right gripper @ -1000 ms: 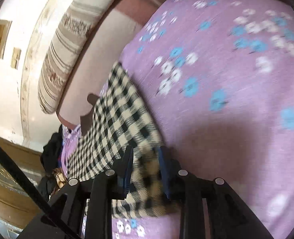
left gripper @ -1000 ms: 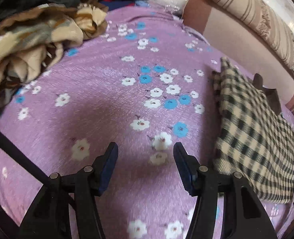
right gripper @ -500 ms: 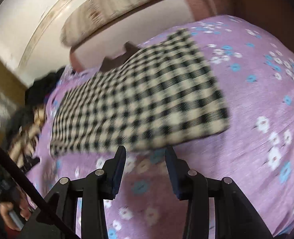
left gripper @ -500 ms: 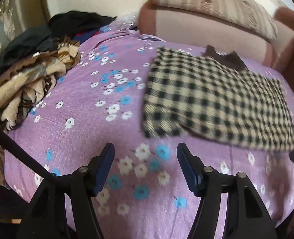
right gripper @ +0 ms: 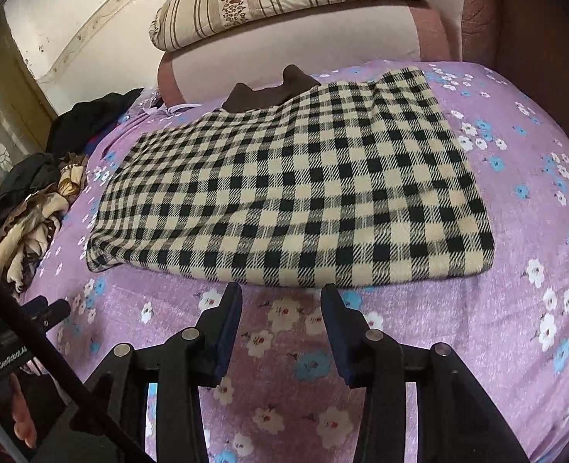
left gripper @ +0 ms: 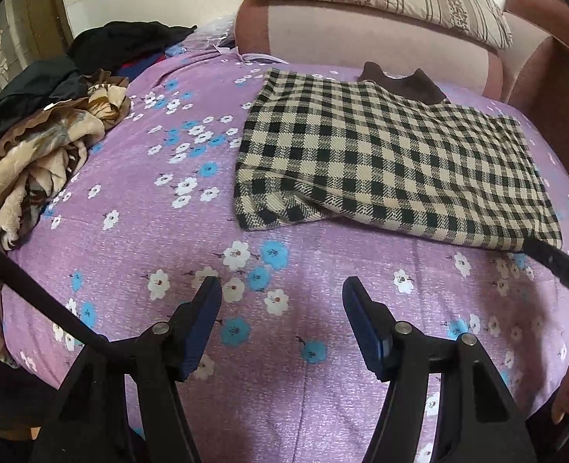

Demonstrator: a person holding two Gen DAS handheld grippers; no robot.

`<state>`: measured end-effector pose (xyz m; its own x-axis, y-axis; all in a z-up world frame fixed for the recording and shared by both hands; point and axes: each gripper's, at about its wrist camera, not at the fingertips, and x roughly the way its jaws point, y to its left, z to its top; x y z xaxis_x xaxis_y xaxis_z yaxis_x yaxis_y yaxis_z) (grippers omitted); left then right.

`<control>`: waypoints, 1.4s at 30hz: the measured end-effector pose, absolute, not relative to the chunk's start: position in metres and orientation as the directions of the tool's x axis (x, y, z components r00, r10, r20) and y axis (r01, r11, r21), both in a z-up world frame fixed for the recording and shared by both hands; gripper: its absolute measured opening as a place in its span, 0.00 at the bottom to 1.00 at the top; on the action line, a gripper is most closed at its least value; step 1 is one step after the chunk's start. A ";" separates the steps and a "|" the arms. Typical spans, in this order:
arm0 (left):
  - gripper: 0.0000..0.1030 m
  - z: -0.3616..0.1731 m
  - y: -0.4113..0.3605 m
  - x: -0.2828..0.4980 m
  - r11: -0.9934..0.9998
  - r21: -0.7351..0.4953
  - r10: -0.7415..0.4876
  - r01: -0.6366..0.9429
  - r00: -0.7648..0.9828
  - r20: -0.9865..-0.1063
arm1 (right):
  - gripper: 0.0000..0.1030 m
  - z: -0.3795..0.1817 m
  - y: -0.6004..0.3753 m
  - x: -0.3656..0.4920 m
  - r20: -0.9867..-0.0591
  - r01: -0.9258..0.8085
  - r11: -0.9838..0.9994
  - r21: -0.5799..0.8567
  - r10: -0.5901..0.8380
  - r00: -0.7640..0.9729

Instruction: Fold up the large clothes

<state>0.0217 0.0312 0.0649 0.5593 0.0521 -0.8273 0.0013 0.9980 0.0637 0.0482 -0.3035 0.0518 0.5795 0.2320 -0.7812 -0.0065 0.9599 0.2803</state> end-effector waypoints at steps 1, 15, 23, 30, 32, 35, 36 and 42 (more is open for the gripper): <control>0.62 0.064 0.031 0.023 0.998 0.060 0.048 0.004 0.555 -0.831 | 0.45 0.053 -0.304 0.052 -0.780 -0.007 0.961 0.276 0.229 0.582; 0.62 0.044 0.022 0.040 0.997 0.080 0.063 0.012 0.507 -0.860 | 0.45 0.031 -0.310 0.110 -0.810 -0.003 0.979 0.205 0.172 0.561; 0.62 0.039 0.012 0.049 0.997 0.068 0.049 0.021 0.484 -0.874 | 0.48 0.016 -0.314 0.114 -0.804 -0.012 0.977 0.215 0.184 0.565; 0.62 0.046 0.000 0.053 0.996 0.080 0.049 0.041 0.496 -0.867 | 0.51 0.011 -0.313 0.113 -0.791 -0.029 0.976 0.218 0.194 0.581; 0.62 0.048 -0.003 0.055 0.996 0.081 0.047 0.045 0.500 -0.864 | 0.53 0.011 -0.313 0.113 -0.788 -0.032 0.974 0.225 0.201 0.583; 0.62 0.051 -0.009 0.061 0.995 0.081 0.042 0.055 0.504 -0.862 | 0.55 0.010 -0.313 0.112 -0.782 -0.040 0.972 0.231 0.210 0.587; 0.62 0.053 -0.012 0.063 0.995 0.079 0.037 0.061 0.505 -0.862 | 0.55 0.010 -0.313 0.112 -0.782 -0.041 0.972 0.231 0.210 0.587; 0.62 0.062 -0.036 0.085 0.991 0.089 0.021 0.101 0.531 -0.847 | 0.58 0.012 -0.314 0.114 -0.779 -0.048 0.969 0.241 0.223 0.586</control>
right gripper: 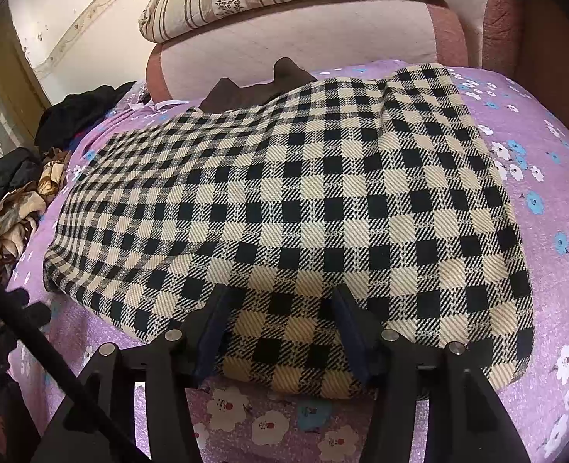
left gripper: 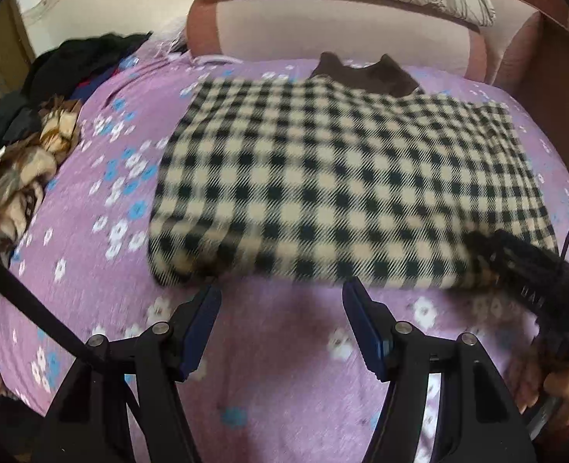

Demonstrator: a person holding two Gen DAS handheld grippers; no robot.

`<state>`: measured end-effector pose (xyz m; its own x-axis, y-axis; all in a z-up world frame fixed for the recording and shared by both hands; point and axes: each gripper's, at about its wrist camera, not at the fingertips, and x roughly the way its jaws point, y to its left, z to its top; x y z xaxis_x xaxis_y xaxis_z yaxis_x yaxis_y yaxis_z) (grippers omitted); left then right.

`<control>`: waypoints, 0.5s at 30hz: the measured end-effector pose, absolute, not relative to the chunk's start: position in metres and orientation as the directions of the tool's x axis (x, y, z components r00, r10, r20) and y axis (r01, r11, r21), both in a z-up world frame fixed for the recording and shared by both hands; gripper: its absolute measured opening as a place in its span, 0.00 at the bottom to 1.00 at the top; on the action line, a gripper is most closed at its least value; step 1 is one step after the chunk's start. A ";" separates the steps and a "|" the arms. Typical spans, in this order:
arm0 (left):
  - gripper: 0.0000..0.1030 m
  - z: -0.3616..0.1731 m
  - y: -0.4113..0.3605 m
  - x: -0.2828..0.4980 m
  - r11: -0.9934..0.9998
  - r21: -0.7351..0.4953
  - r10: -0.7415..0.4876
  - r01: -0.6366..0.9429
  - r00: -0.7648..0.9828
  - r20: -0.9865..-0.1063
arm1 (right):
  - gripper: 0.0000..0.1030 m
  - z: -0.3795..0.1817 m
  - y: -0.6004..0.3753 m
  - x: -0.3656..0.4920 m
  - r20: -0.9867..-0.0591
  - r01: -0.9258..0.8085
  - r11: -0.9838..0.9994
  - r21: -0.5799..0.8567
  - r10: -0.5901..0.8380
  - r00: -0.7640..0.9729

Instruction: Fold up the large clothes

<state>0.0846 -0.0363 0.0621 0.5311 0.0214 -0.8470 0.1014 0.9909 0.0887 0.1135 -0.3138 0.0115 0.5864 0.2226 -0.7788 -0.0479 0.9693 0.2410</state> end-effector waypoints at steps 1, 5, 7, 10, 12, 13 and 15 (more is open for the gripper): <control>0.62 0.062 -0.039 0.088 0.990 0.096 0.025 0.105 0.535 -0.844 | 0.58 0.012 -0.314 0.114 -0.778 -0.048 0.968 0.245 0.226 0.586; 0.62 0.056 -0.049 0.104 0.988 0.107 0.034 0.108 0.534 -0.845 | 0.58 0.013 -0.318 0.116 -0.776 -0.043 0.963 0.266 0.240 0.584; 0.62 0.048 -0.052 0.112 0.986 0.126 0.051 0.107 0.529 -0.847 | 0.58 0.013 -0.320 0.116 -0.775 -0.041 0.960 0.276 0.247 0.582; 0.62 0.031 -0.056 0.122 0.980 0.167 0.091 0.109 0.505 -0.858 | 0.58 0.013 -0.322 0.117 -0.773 -0.038 0.957 0.287 0.255 0.580; 0.62 0.028 -0.059 0.123 0.980 0.158 0.080 0.117 0.497 -0.864 | 0.58 0.015 -0.324 0.118 -0.773 -0.037 0.955 0.293 0.260 0.579; 0.62 0.030 -0.061 0.122 0.981 0.145 0.061 0.130 0.502 -0.863 | 0.58 0.016 -0.326 0.118 -0.771 -0.035 0.953 0.299 0.263 0.580; 0.62 0.037 -0.069 0.117 0.978 0.125 0.018 0.168 0.525 -0.851 | 0.58 0.025 -0.342 0.118 -0.751 -0.012 0.944 0.328 0.269 0.603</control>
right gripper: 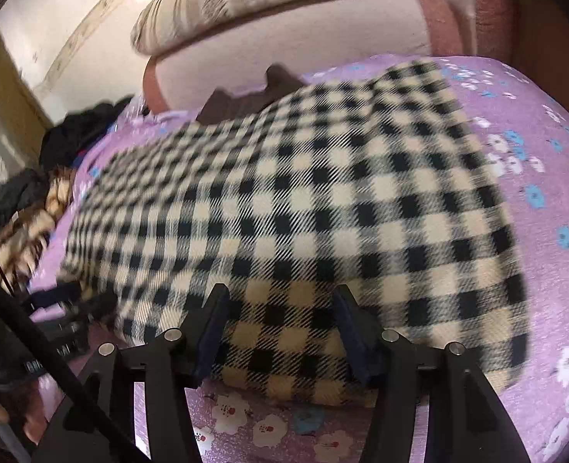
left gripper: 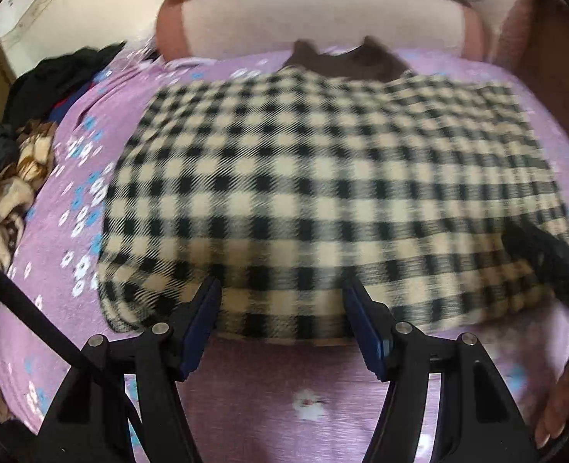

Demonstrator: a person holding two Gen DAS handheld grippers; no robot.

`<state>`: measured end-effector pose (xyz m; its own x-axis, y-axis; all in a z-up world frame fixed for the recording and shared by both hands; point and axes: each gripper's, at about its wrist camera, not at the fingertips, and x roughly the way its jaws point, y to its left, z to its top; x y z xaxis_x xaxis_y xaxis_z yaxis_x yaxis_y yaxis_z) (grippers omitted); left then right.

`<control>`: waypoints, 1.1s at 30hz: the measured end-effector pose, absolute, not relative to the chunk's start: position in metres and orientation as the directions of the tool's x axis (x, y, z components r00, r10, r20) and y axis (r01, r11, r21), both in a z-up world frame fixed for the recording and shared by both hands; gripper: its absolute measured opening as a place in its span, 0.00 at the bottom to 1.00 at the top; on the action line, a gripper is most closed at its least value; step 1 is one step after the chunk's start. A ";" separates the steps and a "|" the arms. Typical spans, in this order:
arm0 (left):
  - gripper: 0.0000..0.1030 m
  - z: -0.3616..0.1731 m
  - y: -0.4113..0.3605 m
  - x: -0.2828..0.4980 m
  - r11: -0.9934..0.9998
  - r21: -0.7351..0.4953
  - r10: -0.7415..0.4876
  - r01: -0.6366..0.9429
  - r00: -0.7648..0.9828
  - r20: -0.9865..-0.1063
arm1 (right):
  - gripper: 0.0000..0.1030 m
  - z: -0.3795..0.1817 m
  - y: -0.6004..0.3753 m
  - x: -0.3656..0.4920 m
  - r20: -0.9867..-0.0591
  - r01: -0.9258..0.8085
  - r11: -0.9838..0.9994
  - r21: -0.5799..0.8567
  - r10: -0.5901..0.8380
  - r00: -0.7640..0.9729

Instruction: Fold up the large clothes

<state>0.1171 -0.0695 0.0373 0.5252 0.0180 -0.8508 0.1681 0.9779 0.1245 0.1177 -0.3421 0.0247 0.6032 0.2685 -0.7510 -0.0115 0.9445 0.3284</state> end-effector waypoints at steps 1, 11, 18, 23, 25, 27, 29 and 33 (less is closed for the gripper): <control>0.62 0.040 -0.074 0.115 0.975 0.124 0.008 0.182 0.535 -0.845 | 0.58 0.031 -0.354 0.117 -0.729 0.008 0.933 0.360 0.276 0.627; 0.60 0.019 -0.124 0.113 0.933 0.104 -0.086 0.343 0.497 -0.863 | 0.66 0.041 -0.475 0.099 -0.625 0.283 0.749 0.600 0.217 0.750; 0.61 0.006 -0.131 0.114 0.933 0.068 -0.113 0.354 0.467 -0.877 | 0.67 0.025 -0.461 0.117 -0.682 0.283 0.781 0.557 0.236 0.692; 0.61 0.006 -0.129 0.113 0.934 0.044 -0.136 0.354 0.468 -0.873 | 0.68 0.013 -0.458 0.125 -0.702 0.300 0.791 0.534 0.216 0.678; 0.61 0.006 -0.130 0.113 0.934 0.046 -0.136 0.354 0.471 -0.871 | 0.70 0.012 -0.459 0.126 -0.693 0.294 0.787 0.543 0.222 0.686; 0.61 0.006 -0.128 0.115 0.934 0.047 -0.135 0.355 0.472 -0.871 | 0.71 0.010 -0.460 0.128 -0.678 0.282 0.779 0.561 0.236 0.696; 0.61 0.006 -0.128 0.115 0.933 0.045 -0.137 0.356 0.471 -0.872 | 0.71 0.007 -0.461 0.133 -0.660 0.263 0.767 0.585 0.263 0.704; 0.61 0.006 -0.128 0.114 0.935 0.040 -0.140 0.352 0.470 -0.872 | 0.62 0.004 -0.460 0.147 -0.634 0.222 0.742 0.633 0.332 0.698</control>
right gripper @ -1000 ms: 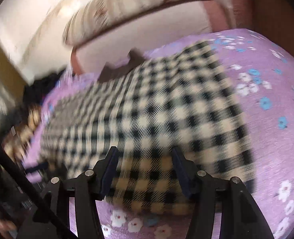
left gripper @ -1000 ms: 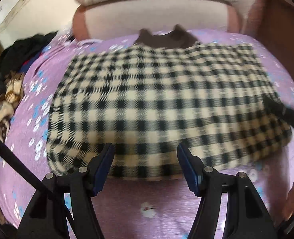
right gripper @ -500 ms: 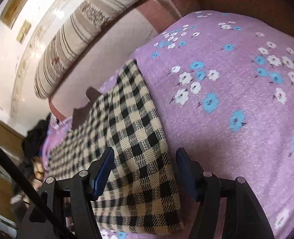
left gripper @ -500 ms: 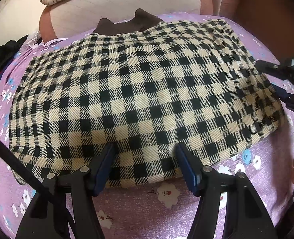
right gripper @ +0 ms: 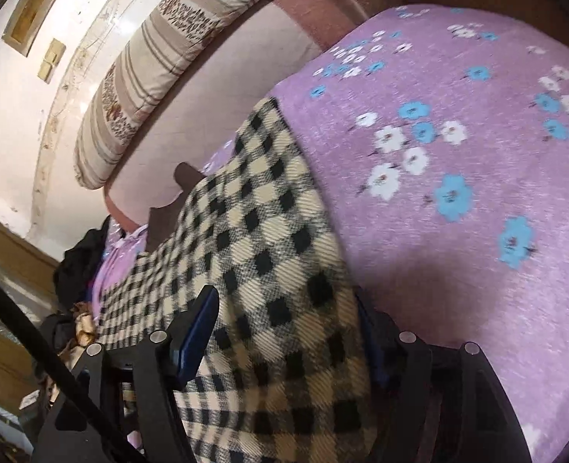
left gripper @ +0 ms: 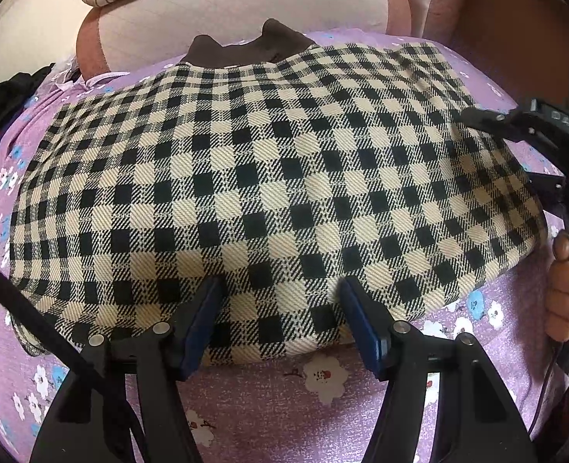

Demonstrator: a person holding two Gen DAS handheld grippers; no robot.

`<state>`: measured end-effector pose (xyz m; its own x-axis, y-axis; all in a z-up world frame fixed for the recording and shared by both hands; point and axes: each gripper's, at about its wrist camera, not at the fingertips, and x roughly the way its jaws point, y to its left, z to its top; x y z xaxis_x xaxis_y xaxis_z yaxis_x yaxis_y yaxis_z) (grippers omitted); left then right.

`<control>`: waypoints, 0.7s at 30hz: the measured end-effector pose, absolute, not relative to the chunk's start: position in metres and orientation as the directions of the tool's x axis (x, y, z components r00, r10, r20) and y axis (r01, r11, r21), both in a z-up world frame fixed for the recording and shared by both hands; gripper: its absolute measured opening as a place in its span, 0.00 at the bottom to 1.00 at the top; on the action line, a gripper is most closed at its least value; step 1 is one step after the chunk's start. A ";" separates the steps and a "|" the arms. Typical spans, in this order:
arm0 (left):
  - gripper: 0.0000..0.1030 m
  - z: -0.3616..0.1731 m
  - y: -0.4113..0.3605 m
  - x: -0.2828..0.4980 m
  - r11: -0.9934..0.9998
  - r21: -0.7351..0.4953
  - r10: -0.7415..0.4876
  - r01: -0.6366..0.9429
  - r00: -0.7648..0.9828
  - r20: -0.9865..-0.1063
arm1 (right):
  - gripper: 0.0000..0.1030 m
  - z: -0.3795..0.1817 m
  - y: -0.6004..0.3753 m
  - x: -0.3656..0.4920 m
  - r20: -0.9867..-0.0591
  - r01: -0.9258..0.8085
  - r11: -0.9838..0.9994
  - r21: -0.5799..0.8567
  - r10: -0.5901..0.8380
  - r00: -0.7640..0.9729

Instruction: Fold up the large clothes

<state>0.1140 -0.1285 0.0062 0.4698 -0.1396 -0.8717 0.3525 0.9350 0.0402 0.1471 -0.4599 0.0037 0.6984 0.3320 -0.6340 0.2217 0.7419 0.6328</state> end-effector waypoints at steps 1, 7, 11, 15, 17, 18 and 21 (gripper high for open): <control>0.61 0.006 -0.127 0.114 0.934 0.041 -0.140 0.355 0.470 -0.872 | 0.58 0.003 -0.459 0.151 -0.638 0.219 0.742 0.634 0.342 0.690; 0.61 0.006 -0.125 0.114 0.936 0.025 -0.152 0.352 0.466 -0.871 | 0.20 -0.002 -0.458 0.167 -0.635 0.216 0.691 0.690 0.435 0.639; 0.61 0.006 -0.123 0.113 0.940 0.008 -0.163 0.342 0.470 -0.867 | 0.18 0.021 -0.449 0.173 -0.633 0.194 0.703 0.685 0.441 0.636; 0.61 0.007 -0.120 0.112 0.942 -0.008 -0.177 0.336 0.476 -0.862 | 0.17 0.050 -0.429 0.179 -0.607 0.136 0.709 0.692 0.470 0.641; 0.59 0.009 -0.116 0.111 0.944 -0.030 -0.192 0.328 0.471 -0.861 | 0.17 0.064 -0.414 0.183 -0.599 0.103 0.718 0.688 0.483 0.639; 0.58 0.012 -0.111 0.110 0.946 -0.055 -0.207 0.319 0.464 -0.861 | 0.16 0.069 -0.407 0.184 -0.599 0.092 0.725 0.683 0.484 0.638; 0.54 0.022 -0.094 0.106 0.954 -0.098 -0.227 0.285 0.467 -0.855 | 0.16 0.082 -0.383 0.189 -0.597 0.053 0.739 0.671 0.497 0.630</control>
<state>0.1062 -0.0936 0.0219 0.4669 -0.2268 -0.8547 0.2846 0.9537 -0.0976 0.1894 -0.3829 0.0820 0.6297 0.4971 -0.5970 0.0530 0.7392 0.6714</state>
